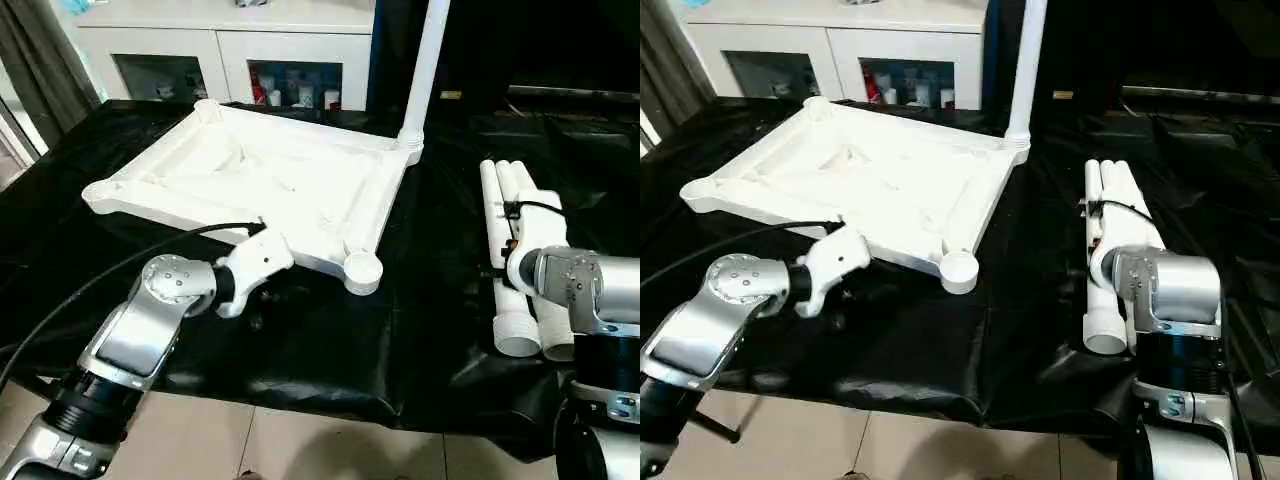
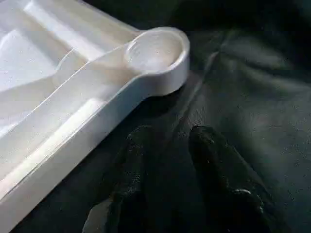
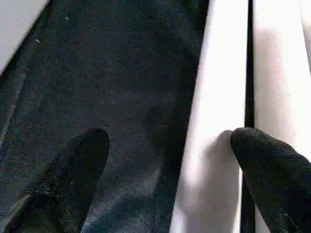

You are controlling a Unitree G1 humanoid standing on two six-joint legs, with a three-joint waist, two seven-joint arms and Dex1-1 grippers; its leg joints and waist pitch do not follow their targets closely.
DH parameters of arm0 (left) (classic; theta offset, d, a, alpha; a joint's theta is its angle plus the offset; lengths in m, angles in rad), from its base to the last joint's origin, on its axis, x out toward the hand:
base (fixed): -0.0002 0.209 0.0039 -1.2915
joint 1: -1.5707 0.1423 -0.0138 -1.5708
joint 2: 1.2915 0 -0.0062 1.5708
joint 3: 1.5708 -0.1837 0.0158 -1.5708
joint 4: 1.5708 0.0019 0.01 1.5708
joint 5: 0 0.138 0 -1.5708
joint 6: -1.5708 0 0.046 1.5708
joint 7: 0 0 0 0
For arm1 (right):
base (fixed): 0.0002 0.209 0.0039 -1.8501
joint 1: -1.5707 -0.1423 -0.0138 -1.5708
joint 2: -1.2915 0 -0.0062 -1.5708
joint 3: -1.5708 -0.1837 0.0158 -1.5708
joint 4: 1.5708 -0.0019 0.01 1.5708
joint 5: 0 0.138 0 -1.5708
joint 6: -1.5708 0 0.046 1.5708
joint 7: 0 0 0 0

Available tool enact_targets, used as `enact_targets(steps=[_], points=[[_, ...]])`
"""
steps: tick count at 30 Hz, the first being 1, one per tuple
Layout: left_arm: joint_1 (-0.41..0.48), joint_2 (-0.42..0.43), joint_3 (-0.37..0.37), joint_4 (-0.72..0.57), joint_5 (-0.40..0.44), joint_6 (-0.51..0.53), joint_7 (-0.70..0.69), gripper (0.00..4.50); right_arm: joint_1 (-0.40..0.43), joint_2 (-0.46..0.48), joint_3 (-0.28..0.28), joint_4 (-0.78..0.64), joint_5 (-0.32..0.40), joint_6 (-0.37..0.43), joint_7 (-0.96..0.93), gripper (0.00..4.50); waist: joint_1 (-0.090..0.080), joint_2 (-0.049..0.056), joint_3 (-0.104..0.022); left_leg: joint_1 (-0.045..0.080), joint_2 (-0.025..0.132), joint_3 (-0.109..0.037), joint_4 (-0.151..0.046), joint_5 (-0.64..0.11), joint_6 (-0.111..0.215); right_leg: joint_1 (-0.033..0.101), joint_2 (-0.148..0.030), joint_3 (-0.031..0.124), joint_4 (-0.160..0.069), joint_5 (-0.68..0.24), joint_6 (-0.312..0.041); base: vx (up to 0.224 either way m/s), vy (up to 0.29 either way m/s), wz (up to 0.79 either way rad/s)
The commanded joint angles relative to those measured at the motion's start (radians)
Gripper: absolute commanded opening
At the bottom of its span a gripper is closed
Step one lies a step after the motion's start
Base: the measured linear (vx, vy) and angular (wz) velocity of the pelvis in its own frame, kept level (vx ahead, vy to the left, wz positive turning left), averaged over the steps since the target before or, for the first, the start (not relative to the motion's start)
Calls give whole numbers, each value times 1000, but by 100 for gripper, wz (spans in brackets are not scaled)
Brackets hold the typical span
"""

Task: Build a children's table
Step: Pick table leg

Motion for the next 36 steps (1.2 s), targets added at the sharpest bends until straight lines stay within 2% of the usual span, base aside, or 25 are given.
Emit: enact_targets(steps=[1,2,8,11,12,14,18,19,21,28,30,31,33,36], points=[[8,13,-6,-23,-10,15,-18,154,-24,-4,-3,16,-6,18,-20,442,2,-17,-69,8,24,-4,-58,-71,6,58,-70,53,-69,-197,-176,0,0,0],[8,14,-6,-24,-10,16,-19,154,-26,-6,-2,19,-5,19,-18,442,2,-15,-69,9,23,-4,-58,-72,3,57,-70,53,-69,-207,-167,0,0,0],[3,23,-14,-31,-13,26,-20,154,-35,-20,15,54,0,35,-1,442,2,-16,-70,8,22,-5,-57,-73,1,58,-68,52,-71,-222,-151,0,0,0],[0,24,-17,-32,-14,29,-16,154,-31,-17,16,70,11,39,5,442,2,-18,-72,6,22,-5,-56,-58,5,59,-68,51,-68,-201,-155,0,0,0],[-1,24,-17,-31,-13,29,-15,154,-30,-17,18,77,13,42,6,442,2,-24,-73,5,22,-4,-56,-52,8,60,-67,52,-66,-187,-158,0,0,0],[-2,21,-17,-29,-14,30,-15,154,-32,-18,18,90,13,48,6,442,3,-20,-73,5,22,-5,-56,-49,9,60,-68,51,-65,-185,-162,0,0,0],[-3,18,-17,-28,-17,31,-14,154,-34,-22,26,110,16,44,17,442,3,-23,-74,6,23,-4,-54,-49,12,60,-69,52,-64,-177,-166,0,0,0],[-4,15,-16,-30,-21,33,-12,154,-37,-19,29,117,20,42,22,442,2,-30,-73,5,23,-3,-55,-48,14,60,-68,52,-65,-178,-166,0,0,0],[-4,14,-15,-33,-24,35,-11,154,-42,-13,31,123,25,40,24,442,4,-26,-73,5,22,-4,-54,-47,14,60,-70,52,-65,-187,-166,0,0,0],[-3,14,-10,-38,-22,33,-2,154,-55,8,47,162,25,11,28,442,3,-30,-72,6,24,-4,-55,-59,10,58,-71,51,-65,-204,-163,0,0,0],[-3,14,-10,-39,-21,32,0,154,-53,14,49,181,25,0,28,417,4,-30,-72,5,23,-3,-55,-57,9,58,-70,51,-66,-205,-159,0,0,0],[-3,14,-10,-38,-21,31,0,154,-53,15,49,186,25,-2,27,405,4,-34,-73,4,23,-3,-55,-55,9,59,-70,51,-65,-202,-159,0,0,0],[-5,13,-9,-38,-22,30,2,154,-52,19,53,197,26,-8,27,399,5,-32,-73,5,24,-4,-55,-54,7,59,-70,51,-64,-195,-160,0,0,0],[-8,17,-10,-42,-29,33,4,154,-54,25,53,212,26,-15,24,365,5,-33,-74,5,24,-4,-55,-53,6,59,-70,51,-61,-177,-165,0,0,0]])
